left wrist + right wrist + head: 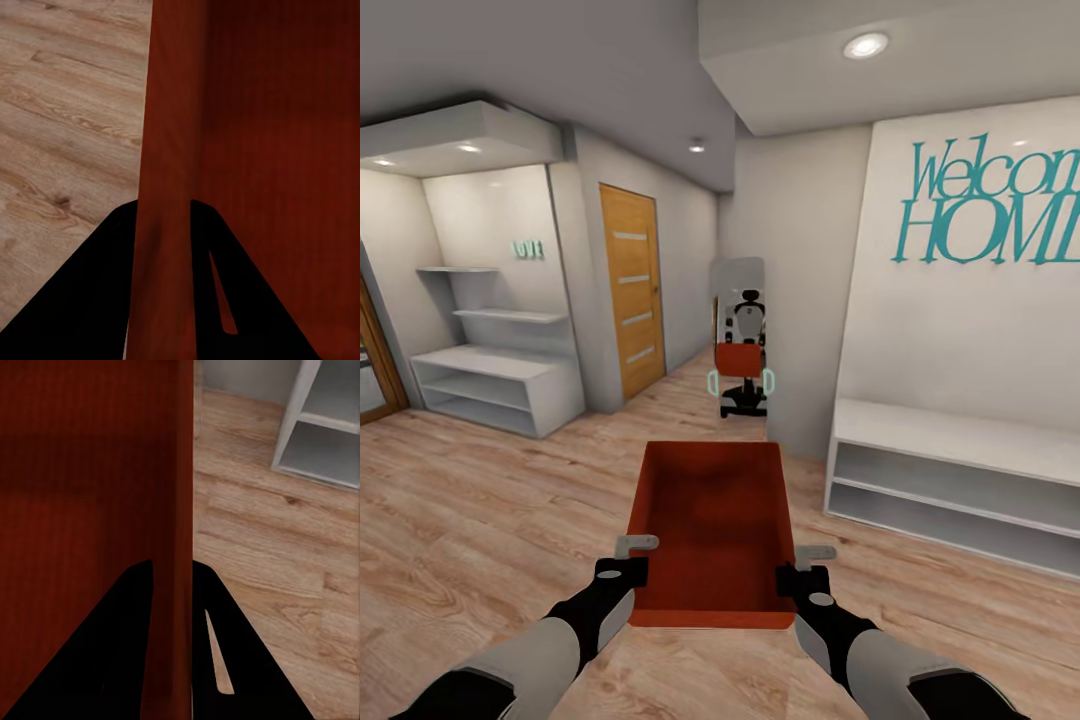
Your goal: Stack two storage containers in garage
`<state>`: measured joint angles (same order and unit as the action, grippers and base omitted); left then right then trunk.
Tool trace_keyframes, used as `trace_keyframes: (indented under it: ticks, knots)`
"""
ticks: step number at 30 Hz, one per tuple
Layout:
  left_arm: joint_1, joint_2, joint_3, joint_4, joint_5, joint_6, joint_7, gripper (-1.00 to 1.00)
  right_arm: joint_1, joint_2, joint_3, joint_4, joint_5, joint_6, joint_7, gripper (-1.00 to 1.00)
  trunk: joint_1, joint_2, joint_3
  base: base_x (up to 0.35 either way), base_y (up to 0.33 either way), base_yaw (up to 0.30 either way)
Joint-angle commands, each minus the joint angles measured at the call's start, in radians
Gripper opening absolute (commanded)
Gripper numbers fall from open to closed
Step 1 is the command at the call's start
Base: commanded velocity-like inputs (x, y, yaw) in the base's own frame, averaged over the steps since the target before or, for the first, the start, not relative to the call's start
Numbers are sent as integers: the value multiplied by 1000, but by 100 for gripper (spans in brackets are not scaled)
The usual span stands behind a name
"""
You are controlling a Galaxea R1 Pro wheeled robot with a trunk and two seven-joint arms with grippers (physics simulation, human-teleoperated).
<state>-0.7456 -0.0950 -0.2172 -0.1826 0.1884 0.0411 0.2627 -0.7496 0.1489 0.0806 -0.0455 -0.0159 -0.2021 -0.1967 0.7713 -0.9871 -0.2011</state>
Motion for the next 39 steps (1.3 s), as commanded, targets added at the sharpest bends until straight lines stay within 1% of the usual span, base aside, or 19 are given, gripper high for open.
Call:
trace_keyframes:
  ticks: [1,6,39]
  knots:
    - [-1,5,15,-6,-18,5,30,-100,-1,-12,10,22,-15,-4,-9,-100,1,-1,-1,323,0,0]
    - [-1,5,15,-6,-18,5,30,-100,-1,-13,10,22,-16,-4,-8,-100,1,-1,-1,324,0,127]
    - [-1,5,15,-6,-18,5,30,-100,-1,-12,10,22,-16,-3,-11,-100,1,-1,-1,324,0,268]
